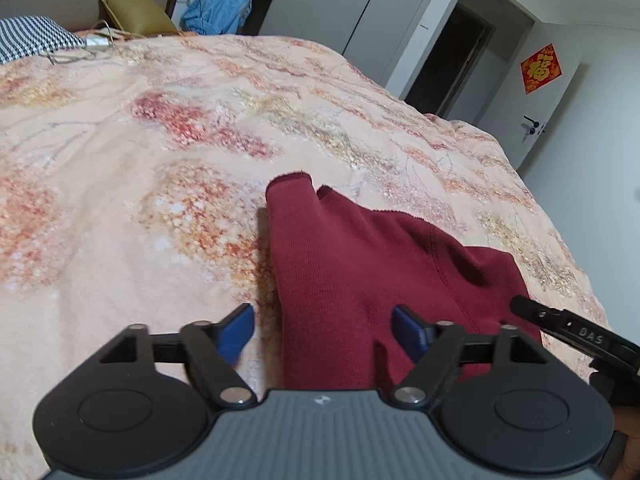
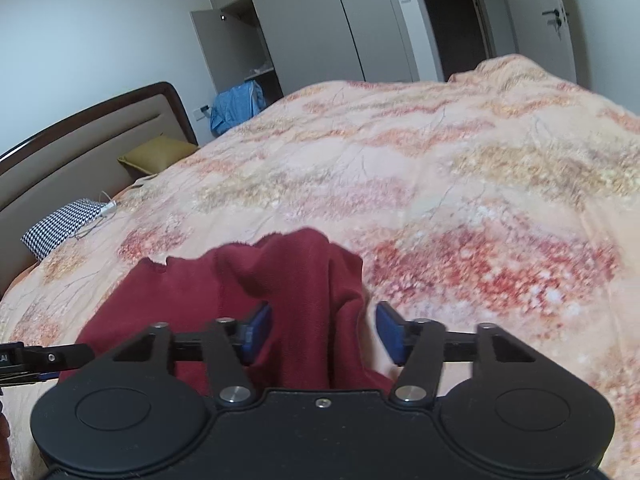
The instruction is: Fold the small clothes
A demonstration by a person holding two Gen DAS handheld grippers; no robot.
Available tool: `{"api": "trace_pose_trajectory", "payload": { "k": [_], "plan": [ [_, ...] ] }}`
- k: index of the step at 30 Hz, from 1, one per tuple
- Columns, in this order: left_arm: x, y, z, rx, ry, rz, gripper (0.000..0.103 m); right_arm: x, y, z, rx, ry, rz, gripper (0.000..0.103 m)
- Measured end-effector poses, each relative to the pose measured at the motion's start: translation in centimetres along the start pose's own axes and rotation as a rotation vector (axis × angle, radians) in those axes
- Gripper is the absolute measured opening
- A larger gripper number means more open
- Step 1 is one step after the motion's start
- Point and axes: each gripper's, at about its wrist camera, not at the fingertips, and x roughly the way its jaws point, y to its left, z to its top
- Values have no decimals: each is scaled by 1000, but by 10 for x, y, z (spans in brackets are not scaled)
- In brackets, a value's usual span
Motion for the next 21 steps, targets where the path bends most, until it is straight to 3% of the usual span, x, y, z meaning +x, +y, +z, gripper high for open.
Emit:
{"api": "trace_pose_trajectory", "payload": {
  "k": [2,7,15,21],
  "plan": [
    [-8,-3,1,4,-17,13,93,-8,2,3,-12,-22,-3,74],
    [-30,-16,3,37,-64,35,102,-36,11,10,-55,-89,2,85],
    [-79,-38,2,93,-157,72,103,-85,33,16,-122,-199,33,102],
    [-119,-53,-7,138,-223,104,103,-126,46,13,-157,-259,49,102]
  ]
}}
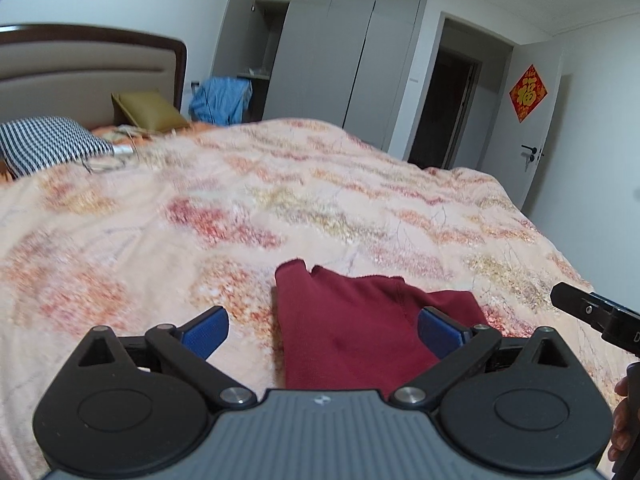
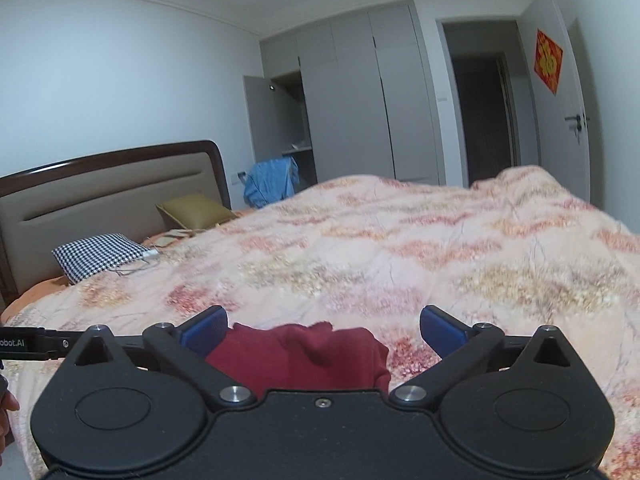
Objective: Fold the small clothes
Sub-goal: 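Release the folded sweater and lift both grippers away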
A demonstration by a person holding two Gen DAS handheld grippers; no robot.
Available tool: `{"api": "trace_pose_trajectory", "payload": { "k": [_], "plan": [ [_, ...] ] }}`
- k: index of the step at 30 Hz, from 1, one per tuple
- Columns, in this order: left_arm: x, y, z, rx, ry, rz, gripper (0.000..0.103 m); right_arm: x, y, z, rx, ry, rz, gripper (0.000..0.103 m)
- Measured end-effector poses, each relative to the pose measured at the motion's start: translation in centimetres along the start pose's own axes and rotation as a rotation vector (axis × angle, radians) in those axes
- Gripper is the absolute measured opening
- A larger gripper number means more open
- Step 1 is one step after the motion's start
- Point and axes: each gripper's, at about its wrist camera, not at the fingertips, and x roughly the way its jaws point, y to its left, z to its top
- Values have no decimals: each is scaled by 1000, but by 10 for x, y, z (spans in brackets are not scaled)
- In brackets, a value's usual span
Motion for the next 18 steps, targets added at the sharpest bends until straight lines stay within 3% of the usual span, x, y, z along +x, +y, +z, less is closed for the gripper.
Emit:
{"api": "trace_pose_trajectory", "payload": {
  "k": [10,18],
  "plan": [
    [-63,-3,-10,35,-67,33,103,-59,21,2,-22,-72,19,102],
    [-107,1,-31,52,-101,58,103,-104,40,-16,-17,-93,23,102]
  ]
}}
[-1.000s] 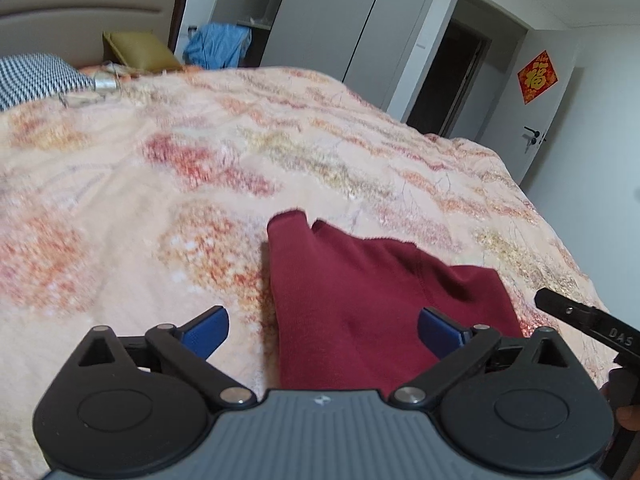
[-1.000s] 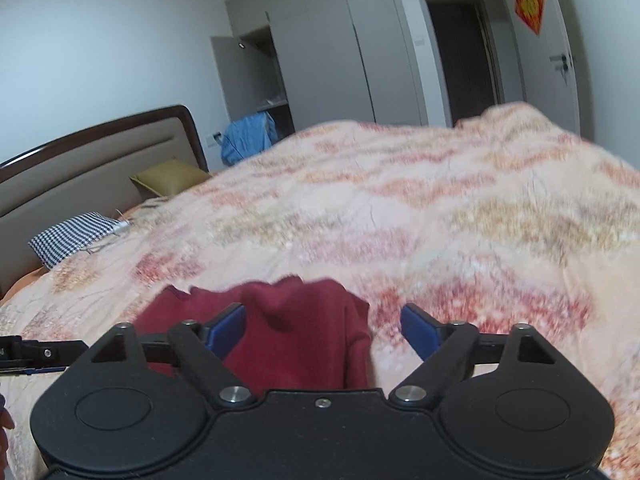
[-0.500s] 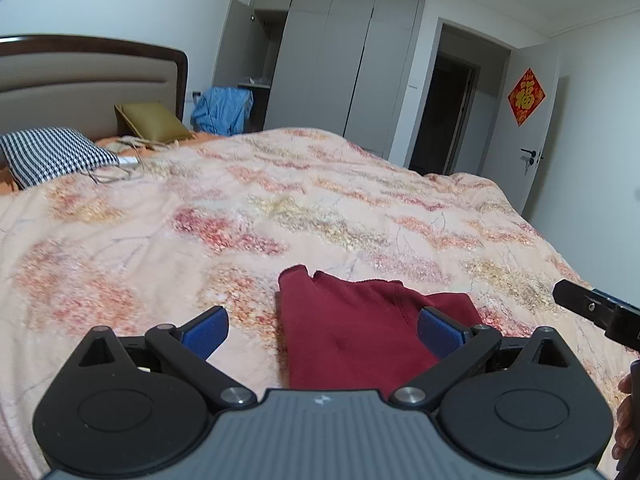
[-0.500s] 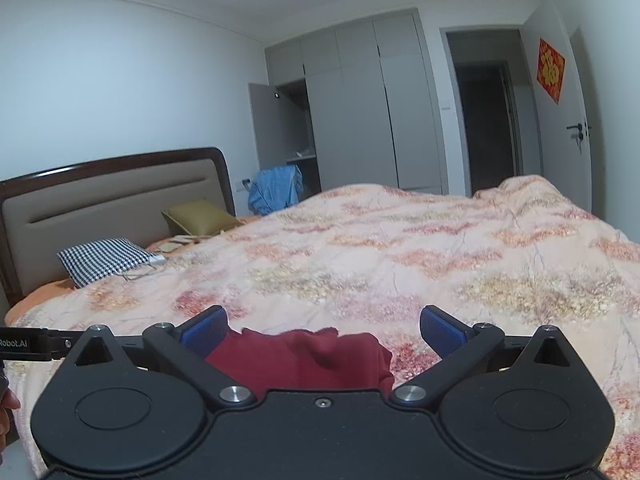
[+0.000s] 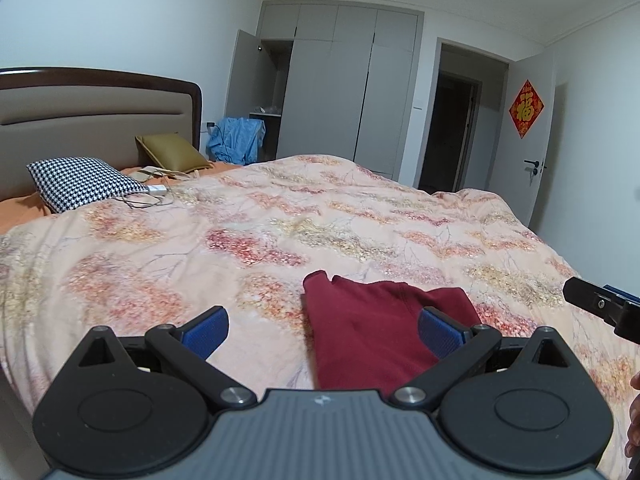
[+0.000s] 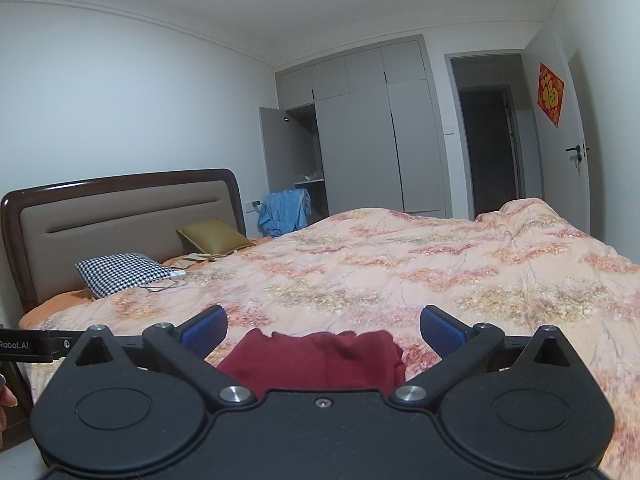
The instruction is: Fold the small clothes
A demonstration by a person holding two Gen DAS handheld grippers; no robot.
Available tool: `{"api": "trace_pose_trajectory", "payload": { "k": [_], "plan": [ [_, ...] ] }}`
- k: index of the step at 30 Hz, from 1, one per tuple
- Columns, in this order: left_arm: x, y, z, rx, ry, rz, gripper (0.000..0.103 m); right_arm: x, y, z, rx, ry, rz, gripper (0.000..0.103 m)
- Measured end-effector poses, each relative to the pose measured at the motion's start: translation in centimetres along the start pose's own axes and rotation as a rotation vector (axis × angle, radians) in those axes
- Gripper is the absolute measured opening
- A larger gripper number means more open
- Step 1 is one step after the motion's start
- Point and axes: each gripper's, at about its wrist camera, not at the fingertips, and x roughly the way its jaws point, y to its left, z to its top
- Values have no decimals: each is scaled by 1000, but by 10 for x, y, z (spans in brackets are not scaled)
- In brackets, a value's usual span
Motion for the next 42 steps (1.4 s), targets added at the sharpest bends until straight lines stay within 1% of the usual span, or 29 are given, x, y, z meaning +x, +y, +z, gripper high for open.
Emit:
{"api": "trace_pose_trajectory", "payload": {
  "k": [5,8,13,18,23,30,37,42],
  "plan": [
    [-24,3,-18,11,4,4,103,-30,13,-16,2,-2,-5,102],
    [-35,4,-32,21,12,-3,103,-44,20,-27,16,11,-7,102],
    [-51,7,-55,29,21,7,103,-64,32,-46,37,25,-21,102],
    [-60,11,-75,29,20,30,103,-79,39,-64,34,21,-55,102],
    [-64,20,-89,7,24,33,103,-92,45,-83,15,7,-97,102],
    [-71,26,-108,4,7,44,103,-101,48,-110,15,-1,-142,102],
    [-72,32,-123,-1,22,61,103,-99,49,-129,20,-5,-191,102],
    [-71,36,-133,-6,28,72,103,-100,52,-139,3,-22,-204,102]
  ]
}}
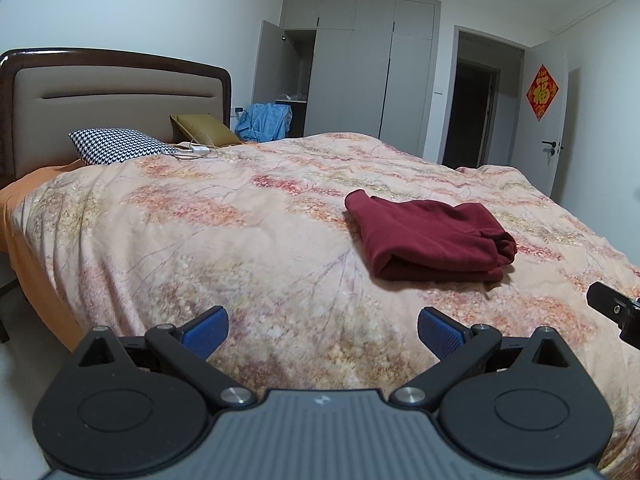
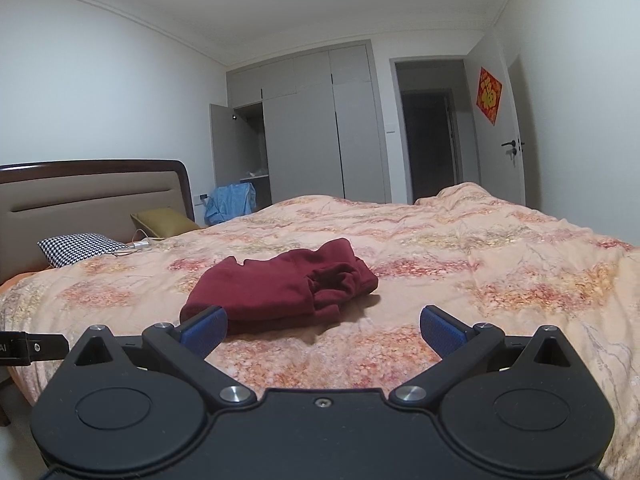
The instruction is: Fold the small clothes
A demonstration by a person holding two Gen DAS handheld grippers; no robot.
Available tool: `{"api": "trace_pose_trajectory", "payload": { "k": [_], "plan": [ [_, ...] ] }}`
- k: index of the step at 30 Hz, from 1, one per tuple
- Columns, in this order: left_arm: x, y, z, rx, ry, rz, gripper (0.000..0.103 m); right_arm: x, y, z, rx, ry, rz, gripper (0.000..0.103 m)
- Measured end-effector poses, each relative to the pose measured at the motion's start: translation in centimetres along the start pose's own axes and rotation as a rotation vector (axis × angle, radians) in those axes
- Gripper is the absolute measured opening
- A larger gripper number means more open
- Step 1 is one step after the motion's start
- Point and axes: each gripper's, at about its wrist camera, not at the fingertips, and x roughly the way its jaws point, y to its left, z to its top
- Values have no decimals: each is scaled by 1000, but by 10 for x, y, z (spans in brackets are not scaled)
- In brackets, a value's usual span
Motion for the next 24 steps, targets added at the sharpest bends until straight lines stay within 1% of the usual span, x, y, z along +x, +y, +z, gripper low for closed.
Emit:
{"api": "trace_pose_trajectory", "payload": {
  "k": [5,14,24],
  "plan": [
    [2,1,-5,-9,0,-7,103,1,2,-5,-15,-10,-4,102],
    [8,4,-8,-22,24,-5,103,6,6,-11,-25,12,5,102],
    [9,5,-10,-19,32,-5,103,6,7,-13,-30,7,8,102]
  ]
}}
